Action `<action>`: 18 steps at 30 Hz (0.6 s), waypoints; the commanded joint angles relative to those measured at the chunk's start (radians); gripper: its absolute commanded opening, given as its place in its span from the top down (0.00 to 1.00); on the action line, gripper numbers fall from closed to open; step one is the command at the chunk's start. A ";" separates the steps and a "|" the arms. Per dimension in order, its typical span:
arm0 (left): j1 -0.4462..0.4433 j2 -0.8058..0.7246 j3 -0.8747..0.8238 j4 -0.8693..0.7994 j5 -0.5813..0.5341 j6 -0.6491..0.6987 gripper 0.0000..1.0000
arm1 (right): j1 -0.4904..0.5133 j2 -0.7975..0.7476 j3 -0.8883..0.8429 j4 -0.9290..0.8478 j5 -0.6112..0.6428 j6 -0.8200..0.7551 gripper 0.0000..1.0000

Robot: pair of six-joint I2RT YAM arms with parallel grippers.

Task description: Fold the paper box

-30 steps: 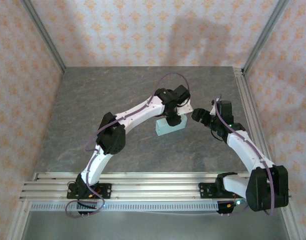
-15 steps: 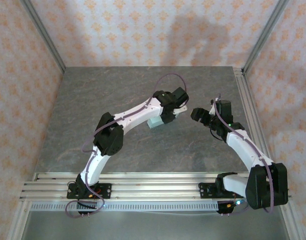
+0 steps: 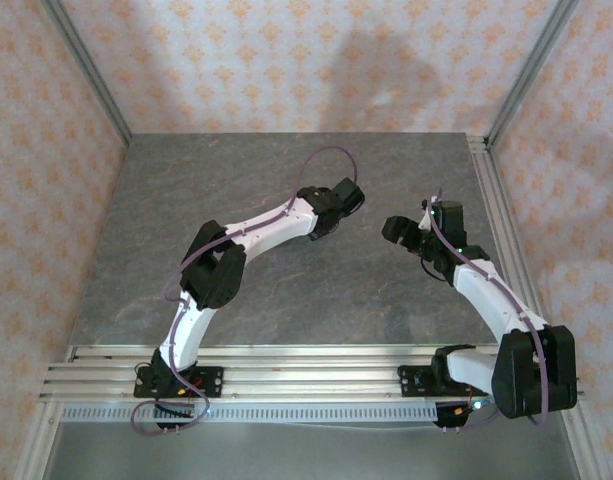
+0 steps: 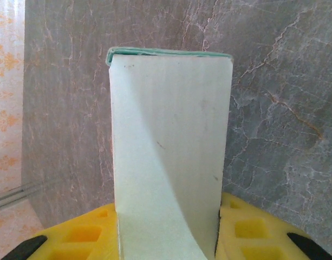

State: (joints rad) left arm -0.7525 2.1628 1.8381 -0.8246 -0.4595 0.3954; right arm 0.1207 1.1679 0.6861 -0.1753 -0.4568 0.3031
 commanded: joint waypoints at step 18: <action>0.028 -0.025 -0.085 0.002 0.035 -0.046 0.30 | -0.005 0.010 0.001 0.052 -0.012 -0.002 0.18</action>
State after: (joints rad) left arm -0.7422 2.1719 1.7824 -0.8200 -0.4469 0.3801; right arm 0.1207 1.1721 0.6861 -0.1513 -0.4683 0.3031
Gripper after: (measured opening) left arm 0.687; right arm 0.824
